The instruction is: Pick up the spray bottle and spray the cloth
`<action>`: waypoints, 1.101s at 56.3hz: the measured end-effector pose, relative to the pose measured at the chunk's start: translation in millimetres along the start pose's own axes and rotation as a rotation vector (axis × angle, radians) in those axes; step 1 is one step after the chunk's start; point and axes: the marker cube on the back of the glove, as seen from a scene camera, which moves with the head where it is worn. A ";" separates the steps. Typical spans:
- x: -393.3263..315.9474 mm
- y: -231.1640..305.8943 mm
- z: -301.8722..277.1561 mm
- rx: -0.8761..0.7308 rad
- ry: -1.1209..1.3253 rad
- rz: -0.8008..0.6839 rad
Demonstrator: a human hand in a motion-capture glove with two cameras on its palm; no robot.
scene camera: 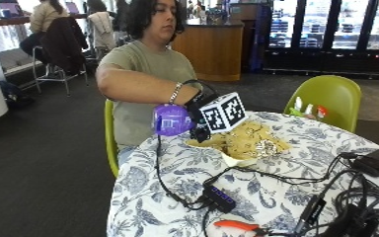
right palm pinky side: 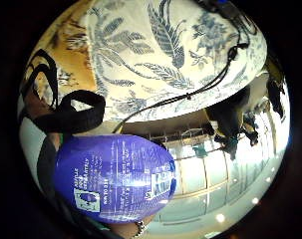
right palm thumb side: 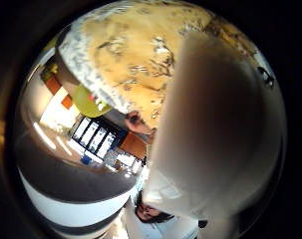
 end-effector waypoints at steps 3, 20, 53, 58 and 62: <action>-0.7 -9.1 6.7 -0.018 0.025 0.022; -53.8 62.5 -49.2 0.276 -0.174 -0.243; -288.9 -73.8 -28.5 0.770 -0.592 -1.097; -290.1 -94.0 -9.1 0.764 -0.478 -1.112; -297.3 -80.7 -13.0 0.721 -0.587 -1.187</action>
